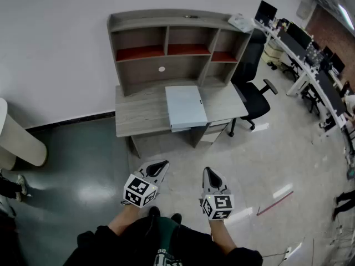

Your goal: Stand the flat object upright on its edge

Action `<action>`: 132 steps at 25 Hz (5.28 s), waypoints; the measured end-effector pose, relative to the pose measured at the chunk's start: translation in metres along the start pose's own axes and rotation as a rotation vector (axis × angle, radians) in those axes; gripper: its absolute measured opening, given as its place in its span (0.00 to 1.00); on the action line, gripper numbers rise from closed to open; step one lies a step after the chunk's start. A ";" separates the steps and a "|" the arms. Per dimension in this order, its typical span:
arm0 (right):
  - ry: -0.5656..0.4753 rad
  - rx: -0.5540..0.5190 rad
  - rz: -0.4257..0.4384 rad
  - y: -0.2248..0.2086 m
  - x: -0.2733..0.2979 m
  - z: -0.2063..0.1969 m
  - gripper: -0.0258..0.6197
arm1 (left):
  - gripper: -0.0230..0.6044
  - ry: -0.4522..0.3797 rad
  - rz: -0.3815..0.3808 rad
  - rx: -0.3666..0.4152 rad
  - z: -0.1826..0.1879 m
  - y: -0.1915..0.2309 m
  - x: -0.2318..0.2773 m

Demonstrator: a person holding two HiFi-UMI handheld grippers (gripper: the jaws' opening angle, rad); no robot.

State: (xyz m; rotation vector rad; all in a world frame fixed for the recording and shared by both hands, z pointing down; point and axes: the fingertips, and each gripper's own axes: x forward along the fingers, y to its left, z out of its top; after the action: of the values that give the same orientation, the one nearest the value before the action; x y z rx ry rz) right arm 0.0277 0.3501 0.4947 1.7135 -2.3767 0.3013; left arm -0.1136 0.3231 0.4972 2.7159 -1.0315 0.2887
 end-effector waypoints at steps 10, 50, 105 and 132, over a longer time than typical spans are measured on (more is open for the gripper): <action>-0.068 0.033 0.051 0.006 -0.009 0.008 0.10 | 0.06 -0.008 0.022 -0.026 -0.001 -0.008 -0.012; -0.061 0.091 0.106 -0.067 -0.020 -0.006 0.10 | 0.06 0.022 0.041 -0.052 -0.015 -0.042 0.052; 0.100 -0.005 0.424 -0.193 0.434 0.091 0.10 | 0.06 0.049 0.277 -0.172 0.071 0.283 0.326; 0.284 0.038 0.415 -0.210 0.485 0.038 0.28 | 0.24 0.135 0.220 -0.305 0.020 0.334 0.347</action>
State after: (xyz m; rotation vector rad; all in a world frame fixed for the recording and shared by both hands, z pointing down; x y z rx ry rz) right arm 0.0746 -0.1669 0.6022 1.0857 -2.4950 0.6093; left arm -0.0809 -0.1432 0.6138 2.2856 -1.2257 0.3174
